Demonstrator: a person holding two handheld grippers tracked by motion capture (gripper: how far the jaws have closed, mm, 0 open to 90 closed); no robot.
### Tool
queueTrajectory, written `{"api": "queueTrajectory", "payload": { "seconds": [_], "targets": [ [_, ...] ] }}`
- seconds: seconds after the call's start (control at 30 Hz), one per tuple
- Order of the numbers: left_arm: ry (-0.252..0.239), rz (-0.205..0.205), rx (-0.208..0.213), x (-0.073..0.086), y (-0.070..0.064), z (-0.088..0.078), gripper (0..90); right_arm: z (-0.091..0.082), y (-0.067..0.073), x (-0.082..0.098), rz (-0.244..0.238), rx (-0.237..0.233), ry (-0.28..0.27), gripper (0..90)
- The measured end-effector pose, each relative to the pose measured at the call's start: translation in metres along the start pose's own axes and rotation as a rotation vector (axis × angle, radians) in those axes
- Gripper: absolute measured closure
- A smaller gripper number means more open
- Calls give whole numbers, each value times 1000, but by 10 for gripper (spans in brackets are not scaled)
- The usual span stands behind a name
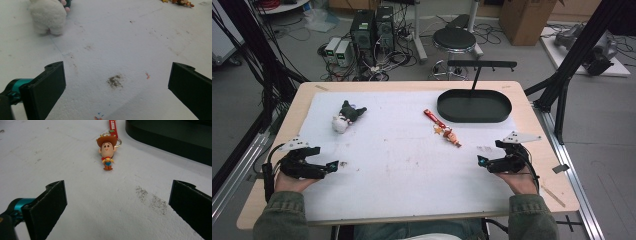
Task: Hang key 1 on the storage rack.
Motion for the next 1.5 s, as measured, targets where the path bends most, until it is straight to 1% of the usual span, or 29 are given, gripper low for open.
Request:
{"api": "queueTrajectory", "payload": {
  "seconds": [0.07, 0.17, 0.2, 0.3, 0.4, 0.47, 0.5, 0.7, 0.87, 1.03, 1.33, 1.5],
  "targets": [
    [-4, -4, 3, 0, 0, 0, 17, 0, -1, 0, 4, 9, -3, 4],
    [-6, -6, -2, 0, 1, 0, 17, 1, -1, 0, 10, 4, -5, 5],
    [-5, -5, -4, 0, 0, 0, 17, 0, -1, 0, 18, 10, -4, 5],
    [-3, 4, -5, 0, 0, 1, 17, 0, -2, 0, 12, 13, -8, 4],
    [-3, 3, -5, 0, 0, 1, 17, -1, -2, 0, 17, 13, -9, 5],
    [-3, 2, -3, 0, 0, 0, 17, -1, -2, 0, 21, 14, -10, 5],
    [-7, -1, 4, 0, 0, 0, 17, -1, -2, 0, 23, 13, -9, 4],
    [-2, 0, -2, 1, 0, 1, 17, -1, -2, 0, 20, 13, -12, 5],
    [-9, 0, -6, 0, 0, 0, 17, 0, -2, 1, 21, 18, -2, 5],
    [-8, 6, -10, 0, 0, 0, 17, 0, -3, 1, 17, 23, 1, 5],
    [-9, 4, -15, 1, 0, 0, 17, 1, -3, 1, 19, 26, 10, 5],
    [-6, 4, -17, 1, 0, 0, 17, 3, -3, -1, 6, 33, 20, 5]
  ]
}}
Point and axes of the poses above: each handheld gripper's, and its own axes: z roughly forward along the jaws, x roughly out of its underside, y roughly to its left, the point moved 4 cm from there along z, roughly forward along the jaws, and after that the axes turned 6 degrees about -x, right-handed, at the moved point
